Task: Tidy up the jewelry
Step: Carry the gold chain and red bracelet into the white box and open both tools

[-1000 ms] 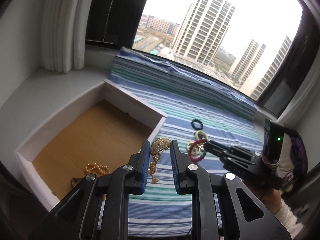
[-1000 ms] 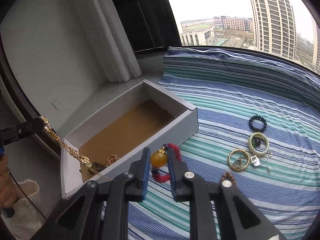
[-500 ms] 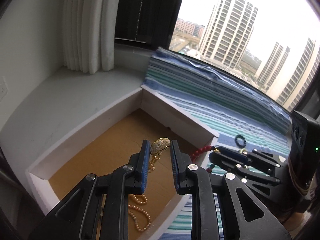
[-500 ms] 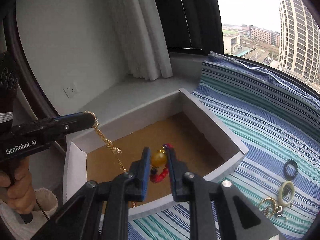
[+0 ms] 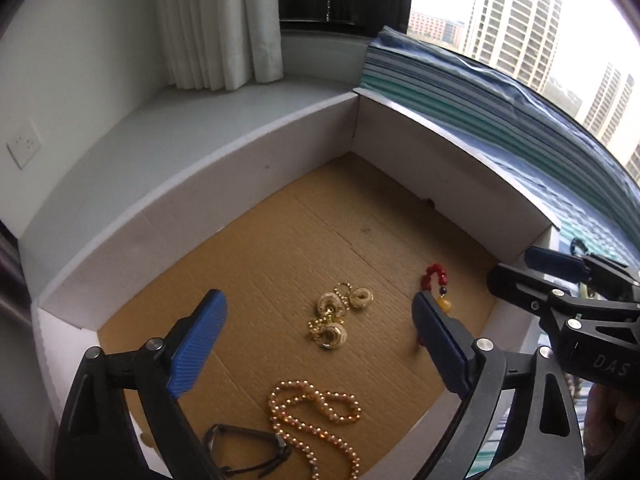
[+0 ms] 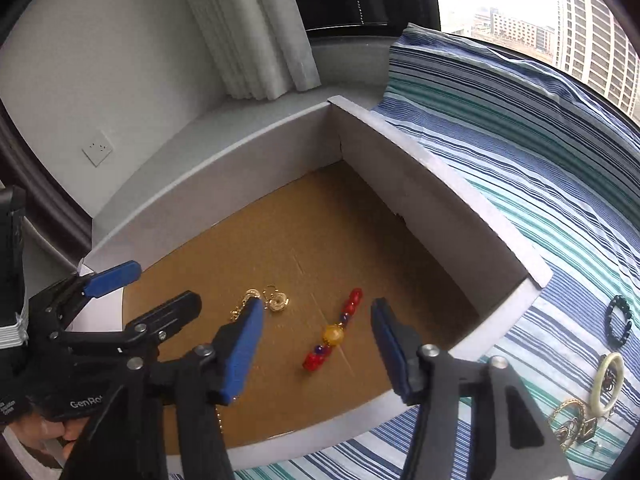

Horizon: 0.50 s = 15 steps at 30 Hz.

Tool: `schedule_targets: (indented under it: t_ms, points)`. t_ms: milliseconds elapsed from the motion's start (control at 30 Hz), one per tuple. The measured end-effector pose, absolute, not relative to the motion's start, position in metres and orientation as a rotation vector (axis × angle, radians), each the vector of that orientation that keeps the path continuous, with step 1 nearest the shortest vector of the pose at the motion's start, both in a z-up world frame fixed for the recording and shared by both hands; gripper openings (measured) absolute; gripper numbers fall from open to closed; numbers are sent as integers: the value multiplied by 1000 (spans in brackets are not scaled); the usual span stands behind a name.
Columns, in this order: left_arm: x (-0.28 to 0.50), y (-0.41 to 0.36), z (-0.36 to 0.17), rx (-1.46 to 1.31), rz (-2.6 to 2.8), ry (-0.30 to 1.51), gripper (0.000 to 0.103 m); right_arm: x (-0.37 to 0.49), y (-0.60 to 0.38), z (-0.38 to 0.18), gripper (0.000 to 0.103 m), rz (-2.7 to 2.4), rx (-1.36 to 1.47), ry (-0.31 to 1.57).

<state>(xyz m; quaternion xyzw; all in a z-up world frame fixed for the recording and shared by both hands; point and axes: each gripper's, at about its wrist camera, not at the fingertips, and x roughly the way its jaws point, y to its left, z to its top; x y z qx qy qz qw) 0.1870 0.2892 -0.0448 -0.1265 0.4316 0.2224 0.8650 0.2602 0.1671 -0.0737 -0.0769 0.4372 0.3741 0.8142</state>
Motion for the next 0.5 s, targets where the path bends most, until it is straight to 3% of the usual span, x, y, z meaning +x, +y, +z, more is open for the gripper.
schedule_targets:
  t_ms: [133, 500]
  points:
    - [180, 280, -37, -235, 519, 848, 101, 252, 150, -69, 80, 728, -177, 861]
    - [155, 212, -12, -97, 480, 775, 101, 189, 77, -45, 80, 589, -277, 685]
